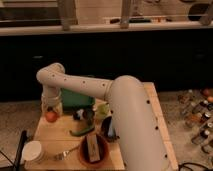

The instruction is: Place apple in table surface

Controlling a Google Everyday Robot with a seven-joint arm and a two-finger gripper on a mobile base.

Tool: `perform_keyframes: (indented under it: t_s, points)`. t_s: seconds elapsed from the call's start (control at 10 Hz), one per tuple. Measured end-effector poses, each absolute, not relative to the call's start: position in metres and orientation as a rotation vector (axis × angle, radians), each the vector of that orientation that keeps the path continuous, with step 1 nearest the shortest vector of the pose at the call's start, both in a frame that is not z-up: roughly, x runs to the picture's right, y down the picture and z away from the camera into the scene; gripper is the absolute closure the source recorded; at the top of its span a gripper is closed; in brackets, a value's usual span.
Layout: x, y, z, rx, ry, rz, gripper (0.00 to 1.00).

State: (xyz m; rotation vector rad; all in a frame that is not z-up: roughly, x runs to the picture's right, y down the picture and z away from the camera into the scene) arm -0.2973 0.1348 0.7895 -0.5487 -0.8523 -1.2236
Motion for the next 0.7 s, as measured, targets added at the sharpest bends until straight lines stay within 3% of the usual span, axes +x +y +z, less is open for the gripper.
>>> perform_keyframes:
  t_s: [0.3, 0.7]
  points:
    - [-0.292, 0.142, 0.794, -0.559, -0.871, -1.212, 0.97]
    - [-0.285, 0.159, 0.808, -0.585, -0.896, -1.193, 0.59]
